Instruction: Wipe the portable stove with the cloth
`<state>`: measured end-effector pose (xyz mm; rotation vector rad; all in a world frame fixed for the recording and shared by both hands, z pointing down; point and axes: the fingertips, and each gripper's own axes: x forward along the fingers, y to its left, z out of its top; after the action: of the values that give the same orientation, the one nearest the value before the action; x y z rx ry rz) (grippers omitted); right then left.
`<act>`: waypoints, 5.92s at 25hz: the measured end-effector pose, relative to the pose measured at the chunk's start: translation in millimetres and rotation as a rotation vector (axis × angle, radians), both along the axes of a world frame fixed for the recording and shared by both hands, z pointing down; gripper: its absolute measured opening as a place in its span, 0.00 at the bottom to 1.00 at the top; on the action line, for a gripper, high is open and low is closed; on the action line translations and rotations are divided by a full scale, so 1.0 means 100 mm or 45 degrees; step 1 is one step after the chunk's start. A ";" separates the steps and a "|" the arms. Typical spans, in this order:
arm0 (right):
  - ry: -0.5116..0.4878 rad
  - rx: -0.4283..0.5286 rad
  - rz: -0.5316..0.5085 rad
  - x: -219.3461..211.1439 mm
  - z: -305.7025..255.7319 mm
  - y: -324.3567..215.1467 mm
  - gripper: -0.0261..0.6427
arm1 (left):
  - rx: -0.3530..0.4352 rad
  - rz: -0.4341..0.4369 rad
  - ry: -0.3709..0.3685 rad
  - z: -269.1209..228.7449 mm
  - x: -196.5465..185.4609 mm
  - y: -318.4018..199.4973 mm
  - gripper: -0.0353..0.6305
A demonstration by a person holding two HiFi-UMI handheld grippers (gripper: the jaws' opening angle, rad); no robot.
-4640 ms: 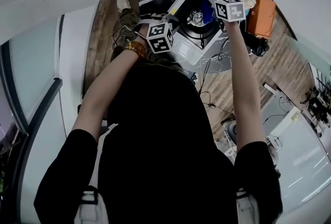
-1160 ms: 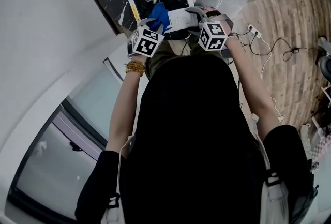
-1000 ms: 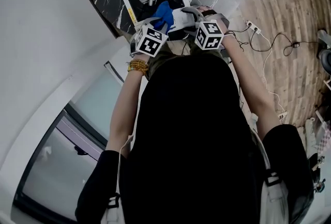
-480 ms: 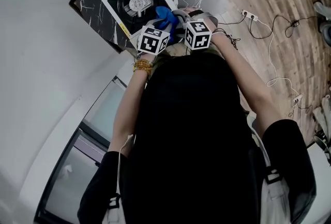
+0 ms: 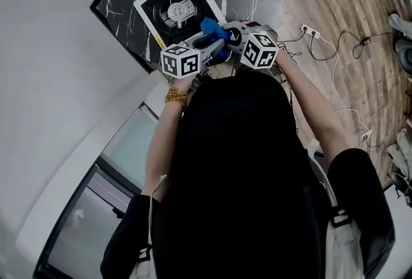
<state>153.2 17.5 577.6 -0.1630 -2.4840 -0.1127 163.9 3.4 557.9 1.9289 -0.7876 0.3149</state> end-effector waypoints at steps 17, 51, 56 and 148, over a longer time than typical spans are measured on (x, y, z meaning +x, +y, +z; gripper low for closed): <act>0.496 0.403 0.089 -0.79 0.46 -2.56 0.16 | 0.132 -0.042 -0.965 0.49 -1.66 0.21 0.28; 0.712 0.178 0.535 0.56 0.73 -0.26 0.13 | 0.031 0.627 -1.005 0.54 -1.74 0.13 0.13; 0.856 0.076 0.951 0.69 0.69 0.01 0.13 | 0.078 0.807 -0.984 0.54 -1.71 0.19 0.17; 0.244 -0.246 0.742 -2.54 -0.29 -1.20 0.10 | 0.414 0.689 -0.512 0.39 -1.80 0.62 0.10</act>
<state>-100.5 -102.2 549.1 0.4489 -2.2484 0.3698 -15.6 65.1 596.7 2.4124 -0.5761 0.9775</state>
